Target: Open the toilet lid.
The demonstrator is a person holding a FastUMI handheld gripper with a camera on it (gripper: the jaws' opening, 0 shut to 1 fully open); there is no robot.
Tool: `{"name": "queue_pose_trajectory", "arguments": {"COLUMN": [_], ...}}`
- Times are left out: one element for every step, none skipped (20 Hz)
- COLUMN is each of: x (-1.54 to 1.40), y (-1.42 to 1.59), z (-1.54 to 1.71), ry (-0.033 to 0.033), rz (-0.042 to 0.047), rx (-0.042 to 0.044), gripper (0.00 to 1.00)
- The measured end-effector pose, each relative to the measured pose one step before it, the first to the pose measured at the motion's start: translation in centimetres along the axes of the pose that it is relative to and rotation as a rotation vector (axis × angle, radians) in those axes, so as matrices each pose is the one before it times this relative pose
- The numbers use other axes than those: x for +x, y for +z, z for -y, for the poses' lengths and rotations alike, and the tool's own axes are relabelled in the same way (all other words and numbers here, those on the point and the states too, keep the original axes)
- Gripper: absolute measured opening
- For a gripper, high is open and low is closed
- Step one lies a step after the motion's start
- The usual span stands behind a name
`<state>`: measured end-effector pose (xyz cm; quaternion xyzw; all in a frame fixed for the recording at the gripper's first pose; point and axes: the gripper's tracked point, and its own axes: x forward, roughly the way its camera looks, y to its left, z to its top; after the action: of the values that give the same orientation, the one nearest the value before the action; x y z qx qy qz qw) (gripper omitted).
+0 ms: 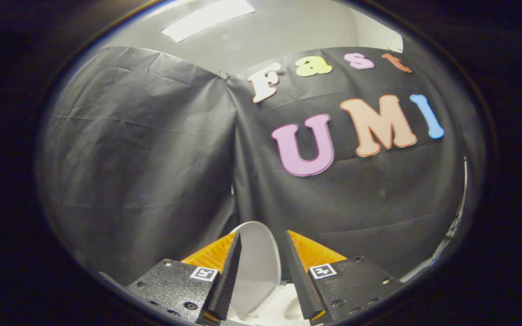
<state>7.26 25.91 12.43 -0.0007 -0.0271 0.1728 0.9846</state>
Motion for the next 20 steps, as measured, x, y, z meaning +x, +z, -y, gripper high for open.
{"name": "queue_pose_trajectory", "arguments": {"x": [-0.651,-0.989,-1.112,-0.969,-0.959,-0.757,-0.708,-0.646,-0.55,-0.444,-0.259,-0.346,-0.348,-0.307,-0.304,-0.142,-0.117,-0.007,-0.139,0.109], "y": [0.479,0.196,0.062,0.102,-0.117,-0.15,-0.306,-0.288,-0.305,-0.214,-0.249,-0.261,-0.206,-0.108,-0.156,-0.133,-0.107,0.048,0.107,-0.102], "z": [1.929,1.814,1.77,1.917,2.018,2.104,2.136,1.992,1.837,1.901,1.874,1.57,1.3,1.087,1.19,0.878,0.99,0.822,0.495,0.37], "ry": [-0.03644,-0.03033,-0.02936,-0.02703,-0.03004,-0.03247,-0.02886,-0.02513,-0.0216,-0.02386,-0.02372,-0.01849,-0.01392,-0.01206,-0.011,-0.00811,-0.02088,-0.00972,0.00198,0.00543], "rz": [0.00666,0.00648,0.0009,0.00225,-0.00172,-0.0055,-0.00671,-0.00653,-0.00466,-0.00351,-0.00413,-0.00479,0.00066,0.00263,0.00448,0.00046,-0.00284,0.00584,0.00898,0.0132], "rx": [0.0019,0.00095,-0.00061,-0.00499,-0.00886,-0.00893,-0.00624,-0.00453,-0.00582,-0.0015,0.00178,0.00203,-0.00096,-0.00352,-0.00433,-0.0061,0.00519,0.00219,-0.00409,-0.00696], "gripper": [0.59,0.59,0.59,0.59,0.59,0.6,0.6,0.6,0.6,0.6,0.6,0.6,0.6,0.6,0.6,0.6,0.6,0.6,0.61,0.61]}}
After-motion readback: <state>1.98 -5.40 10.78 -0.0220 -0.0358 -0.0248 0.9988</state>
